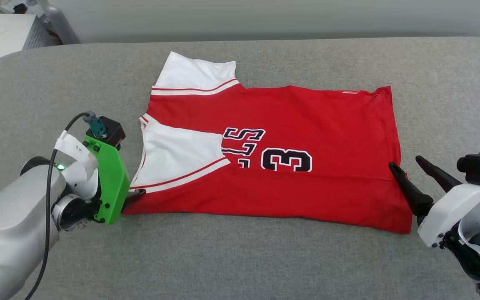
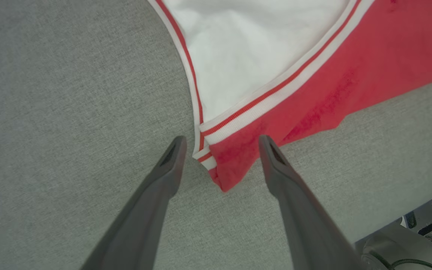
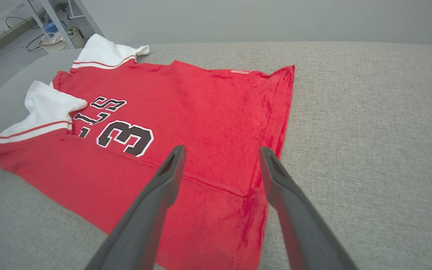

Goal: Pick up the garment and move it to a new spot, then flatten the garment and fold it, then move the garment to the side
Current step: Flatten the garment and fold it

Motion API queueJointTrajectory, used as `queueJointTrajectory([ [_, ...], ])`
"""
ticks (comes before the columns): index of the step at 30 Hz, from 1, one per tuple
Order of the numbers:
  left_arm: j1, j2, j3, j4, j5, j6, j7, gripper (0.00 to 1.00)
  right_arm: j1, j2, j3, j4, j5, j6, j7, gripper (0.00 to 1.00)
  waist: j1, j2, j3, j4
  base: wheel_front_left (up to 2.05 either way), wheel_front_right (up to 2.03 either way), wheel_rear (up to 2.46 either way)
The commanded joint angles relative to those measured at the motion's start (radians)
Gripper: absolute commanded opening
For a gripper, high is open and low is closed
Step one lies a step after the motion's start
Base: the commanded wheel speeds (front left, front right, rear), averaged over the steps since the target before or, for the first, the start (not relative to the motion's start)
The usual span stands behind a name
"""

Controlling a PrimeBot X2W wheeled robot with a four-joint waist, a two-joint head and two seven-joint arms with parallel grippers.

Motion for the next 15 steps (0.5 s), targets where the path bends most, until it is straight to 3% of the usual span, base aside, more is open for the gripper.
queueJointTrajectory([
  [1, -0.013, -0.003, -0.009, 0.014, -0.011, -0.003, 0.003, 1.00, -0.008, 0.009, 0.002, -0.007, -0.004, -0.001, 0.004, 1.00, 0.0000, 0.0000, 0.017, -0.018, 0.00, 0.00, 0.00],
  [15, 0.028, -0.044, -0.128, 0.161, -0.020, -0.003, 0.014, 1.00, -0.040, 0.019, 0.046, 0.008, 0.001, -0.001, -0.001, 1.00, 0.0000, 0.0000, 0.063, -0.068, 0.00, 0.00, 0.00],
])
